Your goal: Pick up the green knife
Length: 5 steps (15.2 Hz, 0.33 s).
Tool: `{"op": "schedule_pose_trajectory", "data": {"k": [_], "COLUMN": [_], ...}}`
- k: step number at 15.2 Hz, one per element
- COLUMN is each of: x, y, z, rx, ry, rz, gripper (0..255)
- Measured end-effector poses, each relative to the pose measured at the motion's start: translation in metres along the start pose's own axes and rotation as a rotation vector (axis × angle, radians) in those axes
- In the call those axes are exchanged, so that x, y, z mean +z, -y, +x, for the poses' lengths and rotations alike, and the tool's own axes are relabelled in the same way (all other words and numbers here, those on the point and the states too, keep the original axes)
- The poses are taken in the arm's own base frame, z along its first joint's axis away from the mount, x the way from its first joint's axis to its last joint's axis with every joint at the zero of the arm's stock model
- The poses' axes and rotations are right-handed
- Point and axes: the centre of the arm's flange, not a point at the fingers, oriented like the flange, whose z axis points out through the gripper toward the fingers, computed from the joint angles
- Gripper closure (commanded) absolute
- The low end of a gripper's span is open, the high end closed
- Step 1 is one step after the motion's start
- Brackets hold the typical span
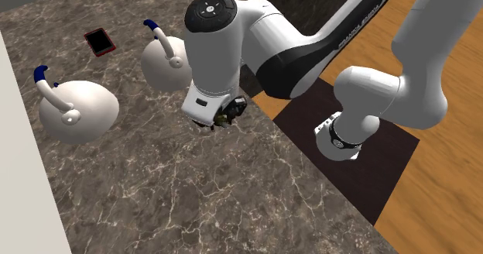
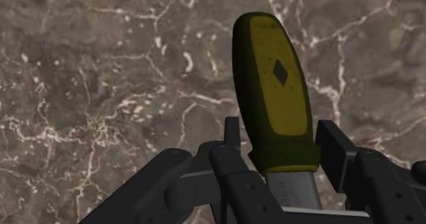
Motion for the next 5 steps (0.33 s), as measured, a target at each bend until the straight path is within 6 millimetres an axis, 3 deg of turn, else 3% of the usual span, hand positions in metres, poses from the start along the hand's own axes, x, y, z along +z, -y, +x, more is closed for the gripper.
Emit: {"op": "schedule_pose_trajectory", "data": {"k": [5], "x": [-0.024], "y": [0.001], "z": [-0.001], "rx": [0.000], "ry": [0.000], "rz": [0.000], "gripper": [255]}}
